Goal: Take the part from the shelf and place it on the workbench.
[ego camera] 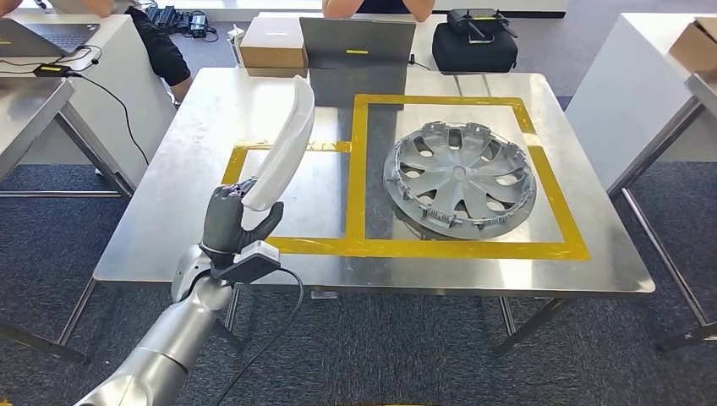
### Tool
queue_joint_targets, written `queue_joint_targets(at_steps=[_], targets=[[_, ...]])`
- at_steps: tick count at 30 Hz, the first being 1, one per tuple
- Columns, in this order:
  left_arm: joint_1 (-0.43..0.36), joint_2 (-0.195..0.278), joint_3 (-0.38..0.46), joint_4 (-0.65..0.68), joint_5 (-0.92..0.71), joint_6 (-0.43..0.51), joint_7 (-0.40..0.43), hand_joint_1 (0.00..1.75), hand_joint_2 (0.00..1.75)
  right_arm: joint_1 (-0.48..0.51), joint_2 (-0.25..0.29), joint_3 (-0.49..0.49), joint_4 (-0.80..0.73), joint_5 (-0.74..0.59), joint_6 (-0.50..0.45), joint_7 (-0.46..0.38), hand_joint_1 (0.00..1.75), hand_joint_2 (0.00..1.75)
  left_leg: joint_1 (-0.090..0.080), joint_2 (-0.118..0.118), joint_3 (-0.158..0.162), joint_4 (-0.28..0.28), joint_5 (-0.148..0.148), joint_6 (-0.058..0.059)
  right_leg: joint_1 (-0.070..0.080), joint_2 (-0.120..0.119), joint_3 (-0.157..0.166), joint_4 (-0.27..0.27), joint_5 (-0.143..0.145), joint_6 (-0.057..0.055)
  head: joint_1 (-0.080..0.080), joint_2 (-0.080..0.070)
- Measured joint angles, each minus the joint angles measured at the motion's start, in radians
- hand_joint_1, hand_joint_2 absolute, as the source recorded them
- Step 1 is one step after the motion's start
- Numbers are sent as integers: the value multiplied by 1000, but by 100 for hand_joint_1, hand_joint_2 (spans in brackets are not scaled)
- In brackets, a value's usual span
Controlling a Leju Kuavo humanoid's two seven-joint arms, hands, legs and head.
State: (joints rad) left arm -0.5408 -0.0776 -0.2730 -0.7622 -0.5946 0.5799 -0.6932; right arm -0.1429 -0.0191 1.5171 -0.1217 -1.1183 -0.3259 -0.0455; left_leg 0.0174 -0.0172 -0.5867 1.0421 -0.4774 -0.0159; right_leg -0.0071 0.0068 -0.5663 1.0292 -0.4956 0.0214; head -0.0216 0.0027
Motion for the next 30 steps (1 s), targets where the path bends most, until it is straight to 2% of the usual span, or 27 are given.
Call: queue_joint_targets(at_steps=[5,9,20,30], targets=[[-131,-26,-55,196,-82,74,54,175,175,-4,0,0,0,11,8,1,0,175,0,0,0,0,0,0,0,0,0,0,0,0,0,0],[-177,-36,-88,277,-161,106,111,175,175,-7,0,0,0,22,9,3,0,175,0,0,0,0,0,0,0,1,0,0,0,0,0,0],[-222,-32,-146,383,-633,117,487,175,175,-19,0,0,0,71,28,24,0,175,0,0,0,0,0,0,0,1,-1,0,0,0,0,0],[-228,-8,-190,444,-775,117,629,175,175,-17,0,0,0,81,24,25,0,175,0,0,-1,0,0,0,0,1,-1,0,0,0,0,0]])
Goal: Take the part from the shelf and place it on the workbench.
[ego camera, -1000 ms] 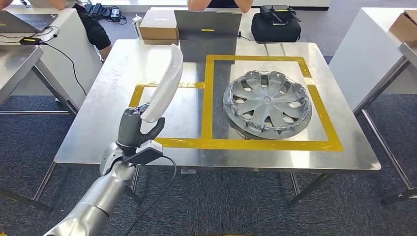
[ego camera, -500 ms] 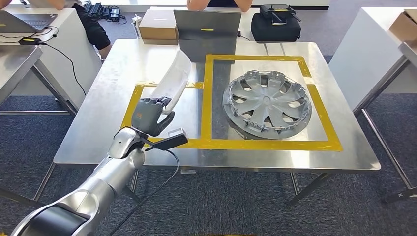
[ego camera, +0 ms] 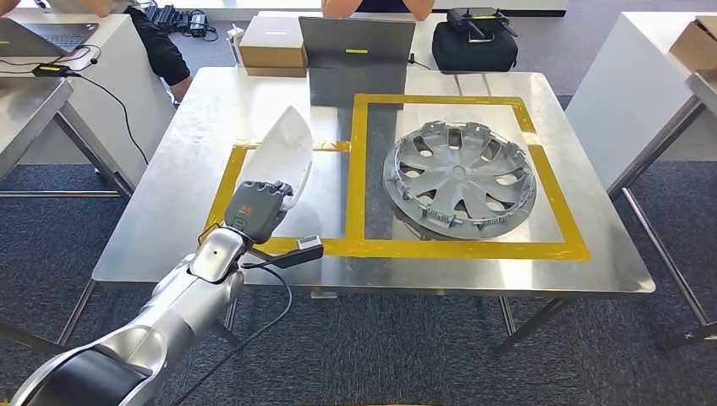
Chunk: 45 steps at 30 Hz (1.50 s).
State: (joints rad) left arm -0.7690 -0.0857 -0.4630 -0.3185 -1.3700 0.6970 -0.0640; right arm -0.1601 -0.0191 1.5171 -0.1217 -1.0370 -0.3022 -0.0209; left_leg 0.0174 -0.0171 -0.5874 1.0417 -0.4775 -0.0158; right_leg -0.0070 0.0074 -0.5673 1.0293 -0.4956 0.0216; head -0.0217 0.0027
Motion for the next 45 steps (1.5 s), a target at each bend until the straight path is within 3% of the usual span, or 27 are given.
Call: queue_joint_targets(at_steps=[8,12,14,18,24,30,39,42,45], targets=[[2,17,-29,41,14,-12,31,175,175,2,0,0,0,-5,1,-2,0,175,0,0,0,0,0,0,0,0,0,0,0,0,0,0],[5,20,-33,54,20,-12,28,0,175,2,0,0,0,-5,0,-5,0,175,0,0,0,0,0,0,0,0,0,0,0,0,0,0],[7,20,-33,58,27,-11,20,0,175,2,0,0,0,-2,0,-5,0,175,0,0,0,0,0,0,0,0,0,0,0,0,0,0],[17,20,-32,59,69,-2,-12,0,0,2,0,0,0,0,0,-5,0,175,0,0,0,0,0,0,0,0,0,0,0,0,0,0],[29,20,-1,47,149,4,-95,0,0,2,0,0,0,2,2,-2,0,175,0,0,0,0,0,0,0,0,0,0,0,0,0,0],[34,6,98,48,304,-11,-219,0,0,4,0,0,0,-3,3,-4,0,175,0,0,0,0,0,0,0,0,0,0,0,0,0,0],[35,-8,174,48,340,-22,-248,0,0,4,0,0,0,-3,3,-5,0,175,0,0,0,0,0,0,0,0,0,0,0,0,0,0],[35,-12,213,48,442,-92,-328,0,0,4,0,0,0,-8,4,-6,0,175,0,0,0,0,0,0,0,0,0,0,0,0,0,0],[35,-16,290,46,598,-261,-446,0,0,5,-1,0,0,-15,10,-8,0,175,0,0,0,0,0,0,0,0,0,0,0,0,0,0]])
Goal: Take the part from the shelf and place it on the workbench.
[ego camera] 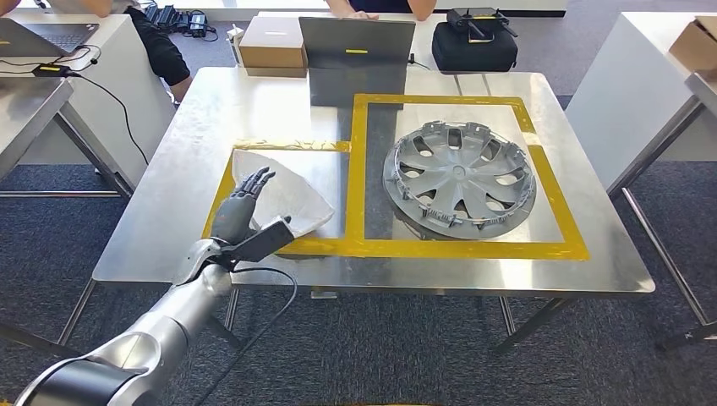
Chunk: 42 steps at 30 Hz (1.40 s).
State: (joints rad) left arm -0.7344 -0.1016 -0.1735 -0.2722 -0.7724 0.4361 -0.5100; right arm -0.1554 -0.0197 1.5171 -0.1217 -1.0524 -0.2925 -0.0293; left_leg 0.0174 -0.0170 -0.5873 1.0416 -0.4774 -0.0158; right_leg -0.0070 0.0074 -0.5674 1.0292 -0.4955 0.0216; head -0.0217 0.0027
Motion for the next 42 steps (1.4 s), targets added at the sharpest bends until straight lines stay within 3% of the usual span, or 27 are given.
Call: queue_joint_targets(at_steps=[4,8,12,17,19,21,22,23,24,26,28,30,32,34,36,37,38,39,42], targets=[[0,-1,107,-15,161,-257,-138,0,0,1,-3,0,0,-10,9,-6,0,175,0,0,0,0,0,0,0,0,0,0,0,0,0,0],[13,-1,171,-82,305,-485,-187,0,0,5,-6,0,0,-22,9,-15,0,175,0,0,0,0,0,0,0,0,0,0,0,0,0,0],[46,-1,176,-170,405,-556,-192,0,0,12,-9,-1,0,-41,28,-69,0,175,0,0,0,0,0,0,0,0,0,0,0,0,0,0],[114,10,102,-335,593,-592,-194,0,0,21,-14,-2,0,-71,-1,-115,0,175,0,2,14,-31,14,24,-8,-2,2,-5,1,15,-4,0],[132,12,66,-389,648,-598,-194,0,0,25,-18,-2,0,-78,-15,-113,0,175,7,4,25,-53,25,29,-9,-2,-36,74,-41,19,1,0],[158,15,37,-435,687,-601,-194,0,0,31,-19,-2,0,-81,-21,-106,0,175,10,5,27,-57,26,30,-13,-3,-105,200,-93,27,7,0],[174,16,25,-456,700,-602,-194,0,0,34,-19,-2,0,-81,-23,-103,0,175,11,6,27,-56,25,28,-18,-3,-129,241,-101,31,9,0],[190,18,16,-476,708,-603,-194,0,0,36,-19,-2,0,-81,-24,-101,0,175,14,6,27,-54,22,24,-22,-3,-137,245,-88,37,9,0],[206,22,8,-495,713,-604,-193,0,0,38,-20,-2,0,-81,-24,-99,0,175,19,6,27,-49,18,17,-28,-3,-125,210,-58,43,10,0],[232,31,-4,-532,721,-601,-193,0,0,38,-19,-2,-1,-81,-24,-92,0,175,26,5,23,-29,4,-4,-39,-2,-69,87,5,56,15,0],[250,42,-12,-560,726,-597,-193,0,0,38,-17,-2,-2,-81,-25,-85,0,175,26,3,16,-9,-10,-25,-43,5,-41,24,20,46,19,0],[262,51,-19,-580,731,-595,-193,0,0,39,-17,-2,-3,-82,-26,-83,0,175,26,1,15,-9,-11,-37,-40,9,-46,29,12,19,15,0],[271,58,-24,-595,741,-596,-193,0,0,39,-17,-2,-3,-81,-26,-83,0,175,30,3,14,-2,-18,-43,-37,7,-46,28,13,2,8,0],[278,64,-27,-608,751,-598,-193,0,0,39,-17,-2,-3,-81,-26,-80,0,175,27,9,-21,73,-61,-44,-36,6,-44,26,14,-9,-1,0],[290,72,-28,-620,755,-598,-193,0,0,39,-18,-2,-3,-80,-26,-75,0,175,21,11,-87,207,-119,-39,-31,5,-44,26,12,-15,-10,0],[299,75,-28,-625,754,-598,-193,0,0,40,-18,-2,-3,-79,-26,-72,0,175,18,11,-114,257,-133,-36,-29,5,-43,26,11,-17,-13,0],[307,78,-28,-631,754,-597,-193,0,0,40,-18,-1,-3,-79,-26,-70,0,175,15,11,-126,275,-128,-32,-26,5,-42,26,10,-18,-16,0],[314,80,-28,-637,753,-597,-193,0,0,40,-18,-1,-3,-78,-26,-69,0,175,12,11,-119,253,-104,-25,-24,5,-40,26,9,-19,-18,0],[319,84,-29,-654,752,-597,-193,0,0,38,-18,-1,-3,-77,-26,-68,0,175,2,11,-39,68,-14,-5,-20,6,-34,26,6,-13,-22,0]])
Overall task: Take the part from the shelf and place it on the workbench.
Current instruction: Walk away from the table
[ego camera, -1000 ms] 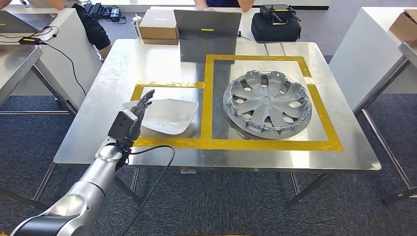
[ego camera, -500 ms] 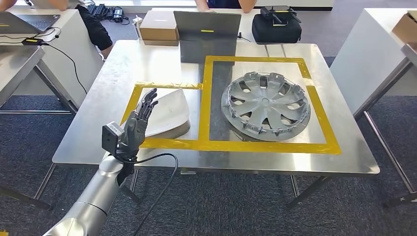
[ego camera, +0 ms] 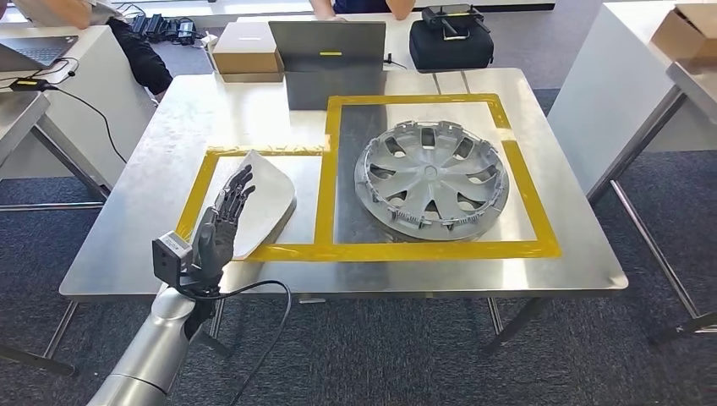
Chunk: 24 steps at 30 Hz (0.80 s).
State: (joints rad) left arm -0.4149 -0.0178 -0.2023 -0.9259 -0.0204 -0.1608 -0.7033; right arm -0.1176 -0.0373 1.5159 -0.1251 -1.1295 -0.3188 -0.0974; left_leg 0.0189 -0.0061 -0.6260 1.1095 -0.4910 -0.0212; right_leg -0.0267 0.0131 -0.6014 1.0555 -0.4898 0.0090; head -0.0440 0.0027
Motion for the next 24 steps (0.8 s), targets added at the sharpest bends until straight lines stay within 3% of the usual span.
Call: queue_joint_targets(at_steps=[2,5,6,9,10,11,12,14,16,18,21,22,24], targets=[[3,2,0,-8,-2,1,0,0,0,-1,0,0,0,1,1,0,0,175,-8,0,23,-58,12,6,0,0,-1,-3,1,12,0,0],[12,5,-1,-22,-5,3,0,0,0,-2,0,0,0,2,1,1,0,175,-9,-1,26,-68,19,22,-1,-1,0,-7,1,33,2,0],[13,7,-1,-27,-5,3,0,0,0,-2,0,0,0,3,1,1,0,175,-8,-1,28,-73,22,30,-1,-2,-8,12,-12,36,4,0],[22,8,0,-38,-6,4,0,0,0,-3,0,0,0,6,1,4,0,175,-9,0,31,-78,24,45,2,-5,-86,177,-97,40,17,0],[27,8,0,-40,-7,5,0,0,0,-2,0,0,0,7,1,5,0,175,-12,1,30,-77,24,47,4,-5,-114,232,-115,40,19,0],[32,9,0,-42,-8,6,0,0,0,-2,-1,0,0,7,1,6,0,175,-14,1,31,-77,24,48,6,-5,-127,257,-116,38,21,0],[35,9,0,-45,-8,7,0,0,0,-2,-1,0,0,7,1,8,0,175,-15,0,31,-77,24,48,7,-5,-121,243,-98,35,22,0],[39,10,0,-52,-9,8,0,0,0,-3,-1,0,0,7,1,14,0,175,-18,-1,33,-75,23,48,12,-6,-59,118,-32,25,26,0],[41,11,0,-60,-9,8,0,0,0,-4,-2,0,0,8,2,17,0,175,-23,-1,32,-72,20,43,18,-8,-4,6,6,13,28,0],[44,12,1,-65,-13,8,0,0,0,-5,-2,0,0,8,2,18,0,175,-25,-1,31,-72,20,34,22,-9,6,-19,9,4,28,0],[48,15,2,-73,-18,7,0,0,0,-4,-2,1,0,8,1,18,0,175,-23,-1,25,-57,8,16,16,-10,10,-30,17,-10,25,0],[48,16,2,-75,-18,7,0,0,0,-4,-2,1,0,8,1,17,0,175,-22,0,12,-24,-13,9,12,-11,13,-34,19,-14,23,0],[51,19,2,-76,-20,6,0,0,0,-4,-2,1,0,7,1,17,0,175,-14,0,-42,94,-75,-3,9,-12,15,-35,20,-16,15,0]])
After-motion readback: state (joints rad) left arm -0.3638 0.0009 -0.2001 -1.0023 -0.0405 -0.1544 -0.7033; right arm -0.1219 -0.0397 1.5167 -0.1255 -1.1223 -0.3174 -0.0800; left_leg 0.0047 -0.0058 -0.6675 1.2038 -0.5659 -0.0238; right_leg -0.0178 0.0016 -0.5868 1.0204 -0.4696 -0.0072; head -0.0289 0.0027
